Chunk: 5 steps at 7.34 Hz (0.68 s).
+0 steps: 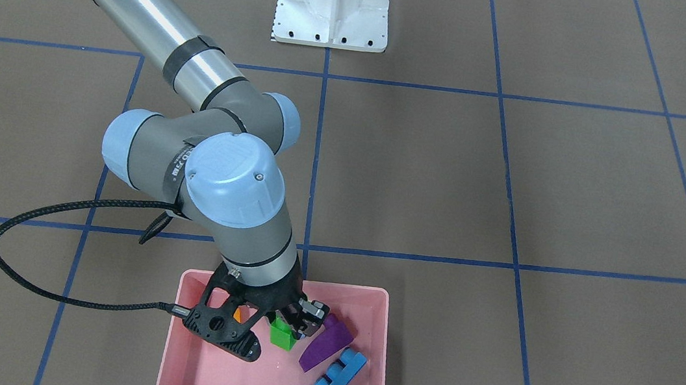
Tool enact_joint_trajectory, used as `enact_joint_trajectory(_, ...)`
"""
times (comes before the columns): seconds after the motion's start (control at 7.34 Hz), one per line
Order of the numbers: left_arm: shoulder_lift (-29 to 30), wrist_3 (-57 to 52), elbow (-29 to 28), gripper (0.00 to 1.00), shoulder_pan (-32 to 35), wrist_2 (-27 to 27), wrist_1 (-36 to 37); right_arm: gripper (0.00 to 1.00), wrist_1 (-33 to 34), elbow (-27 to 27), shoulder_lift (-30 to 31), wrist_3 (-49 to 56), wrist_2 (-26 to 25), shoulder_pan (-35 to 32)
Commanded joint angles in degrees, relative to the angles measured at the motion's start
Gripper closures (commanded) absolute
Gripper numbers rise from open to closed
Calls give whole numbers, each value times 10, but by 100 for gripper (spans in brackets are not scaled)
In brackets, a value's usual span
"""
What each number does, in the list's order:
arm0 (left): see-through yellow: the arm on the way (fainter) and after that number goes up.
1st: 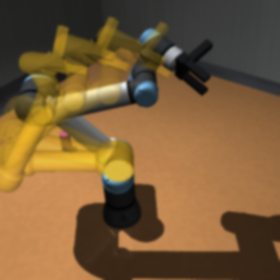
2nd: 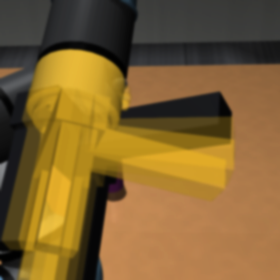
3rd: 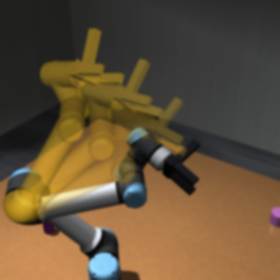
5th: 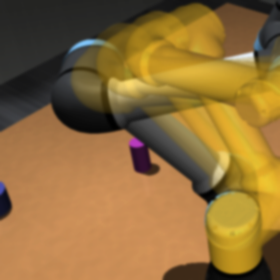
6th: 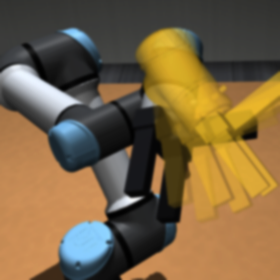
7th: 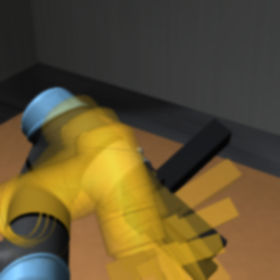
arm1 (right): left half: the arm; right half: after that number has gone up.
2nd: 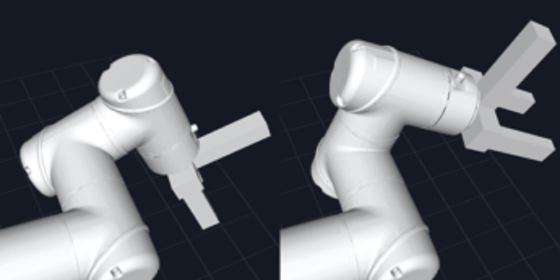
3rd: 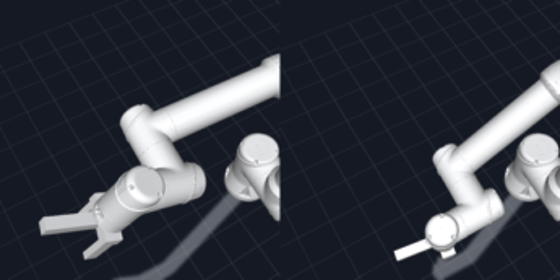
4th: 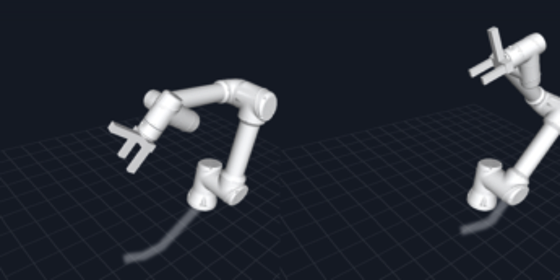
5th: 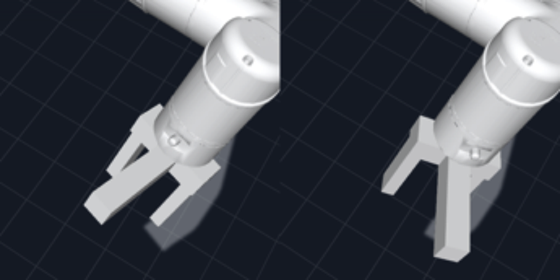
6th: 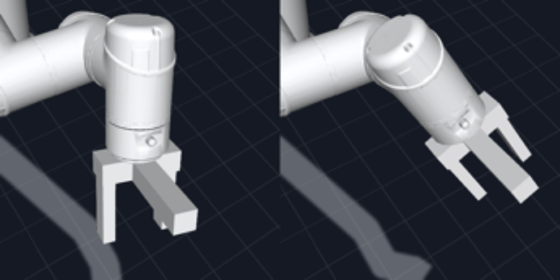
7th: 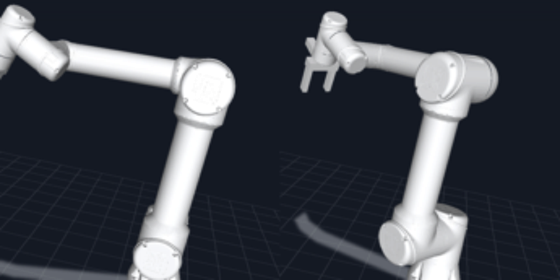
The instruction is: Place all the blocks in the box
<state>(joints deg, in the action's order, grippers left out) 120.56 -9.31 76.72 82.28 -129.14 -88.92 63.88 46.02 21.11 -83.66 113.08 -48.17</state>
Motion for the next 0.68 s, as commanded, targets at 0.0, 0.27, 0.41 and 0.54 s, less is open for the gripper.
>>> enact_joint_trajectory(0.0,-4,-6,0,0,4,-3,0,0,0,15,-7,-3,4,-1)
enact_joint_trajectory(0.27,-8,-9,-2,0,29,-4,1,0,30,151,91,6,160,-82)
enact_joint_trajectory(0.41,-13,-36,-2,0,34,-4,7,0,27,273,221,40,193,-117)
enact_joint_trajectory(0.54,-33,-57,-2,0,48,-6,5,0,29,368,350,144,227,-161)
